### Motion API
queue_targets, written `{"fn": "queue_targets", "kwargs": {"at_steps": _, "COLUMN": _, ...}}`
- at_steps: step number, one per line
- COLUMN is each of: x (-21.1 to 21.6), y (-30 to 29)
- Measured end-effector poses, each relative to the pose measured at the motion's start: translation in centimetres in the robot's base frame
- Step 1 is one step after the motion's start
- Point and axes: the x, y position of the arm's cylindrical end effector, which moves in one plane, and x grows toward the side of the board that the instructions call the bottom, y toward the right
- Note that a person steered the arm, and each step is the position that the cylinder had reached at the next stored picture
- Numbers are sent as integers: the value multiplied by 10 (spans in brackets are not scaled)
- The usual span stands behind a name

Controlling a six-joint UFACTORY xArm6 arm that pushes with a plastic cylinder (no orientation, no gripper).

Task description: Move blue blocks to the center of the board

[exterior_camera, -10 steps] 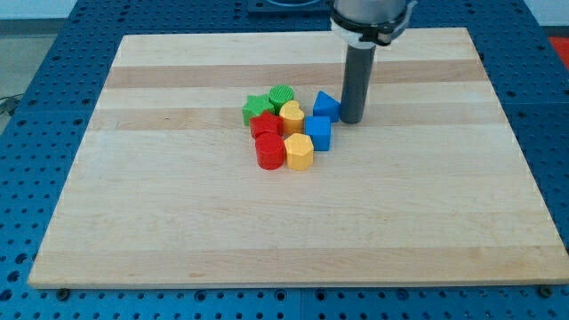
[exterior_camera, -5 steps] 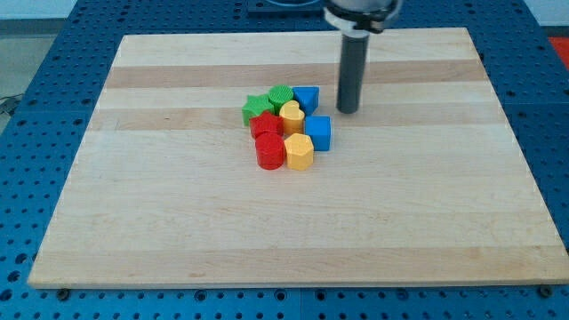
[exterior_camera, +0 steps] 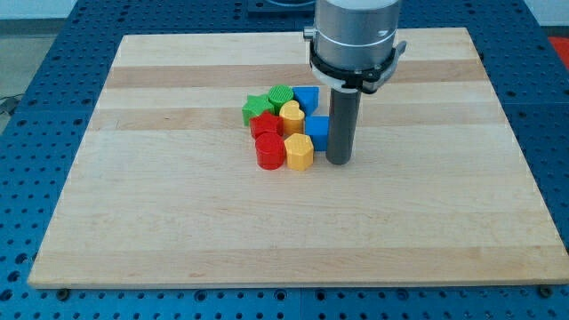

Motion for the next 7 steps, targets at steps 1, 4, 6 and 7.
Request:
{"fn": "queue_targets", "kwargs": {"at_steps": 1, "x": -6, "y": 0}}
{"fn": "queue_targets", "kwargs": {"at_steps": 4, "x": -25, "y": -3}}
{"fn": "queue_targets", "kwargs": {"at_steps": 6, "x": 50, "y": 12}}
{"fn": "queue_targets", "kwargs": {"at_steps": 7, "x": 81, "y": -13}}
